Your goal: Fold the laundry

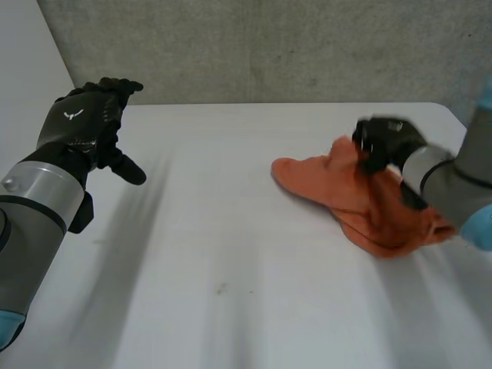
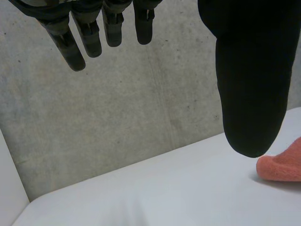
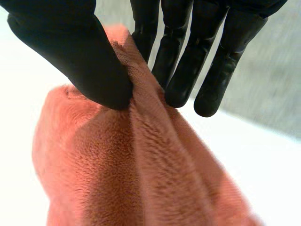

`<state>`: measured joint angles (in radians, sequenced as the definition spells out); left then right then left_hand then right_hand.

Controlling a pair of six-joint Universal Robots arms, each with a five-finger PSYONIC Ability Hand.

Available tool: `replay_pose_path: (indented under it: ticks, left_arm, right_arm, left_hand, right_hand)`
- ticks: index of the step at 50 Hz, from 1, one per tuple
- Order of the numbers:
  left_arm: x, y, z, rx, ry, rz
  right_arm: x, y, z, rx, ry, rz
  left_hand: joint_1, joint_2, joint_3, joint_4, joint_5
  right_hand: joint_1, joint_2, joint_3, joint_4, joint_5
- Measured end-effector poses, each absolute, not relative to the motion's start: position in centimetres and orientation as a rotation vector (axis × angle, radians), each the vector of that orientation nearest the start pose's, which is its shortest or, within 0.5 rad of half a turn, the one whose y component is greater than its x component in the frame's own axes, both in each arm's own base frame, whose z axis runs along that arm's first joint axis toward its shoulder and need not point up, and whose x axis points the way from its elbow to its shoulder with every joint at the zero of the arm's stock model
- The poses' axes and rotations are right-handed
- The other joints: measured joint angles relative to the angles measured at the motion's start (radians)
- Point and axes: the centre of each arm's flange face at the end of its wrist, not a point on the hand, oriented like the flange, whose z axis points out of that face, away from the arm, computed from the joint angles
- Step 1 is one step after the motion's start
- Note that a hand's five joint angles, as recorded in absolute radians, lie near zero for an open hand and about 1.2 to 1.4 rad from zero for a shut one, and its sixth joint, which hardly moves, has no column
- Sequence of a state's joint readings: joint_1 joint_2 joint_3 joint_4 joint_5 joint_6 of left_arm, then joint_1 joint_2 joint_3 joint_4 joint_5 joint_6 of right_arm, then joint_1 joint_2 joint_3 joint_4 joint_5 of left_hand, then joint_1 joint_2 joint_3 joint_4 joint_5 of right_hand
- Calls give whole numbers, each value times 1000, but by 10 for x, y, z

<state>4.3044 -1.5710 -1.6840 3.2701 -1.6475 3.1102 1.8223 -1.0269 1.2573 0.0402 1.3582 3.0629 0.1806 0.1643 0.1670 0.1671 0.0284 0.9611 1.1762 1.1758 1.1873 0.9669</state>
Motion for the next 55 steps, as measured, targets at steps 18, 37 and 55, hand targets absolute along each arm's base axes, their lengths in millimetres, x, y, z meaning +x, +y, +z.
replay_pose_path:
  ticks: [18, 37, 55]
  left_arm:
    - [-212, -239, 317, 217, 2227, -2509]
    - [-186, -244, 339, 73, 2101, -2575]
    - [-276, -176, 264, 812, 2562, -2283]
  right_arm:
    - [358, -181, 373, -838, 1435, -1823]
    - [359, -201, 272, -961, 1938, -1509]
    - [252, -254, 242, -831, 2186, -1647]
  left_hand:
    - [0, 0, 0, 0, 0]
    - [0, 0, 0, 0, 0]
    - [36, 53, 50, 51, 6]
  right_hand:
    - [0, 0, 5, 1, 1]
    - [-757, -956, -963, -957, -898]
    - [-757, -956, -963, -957, -898]
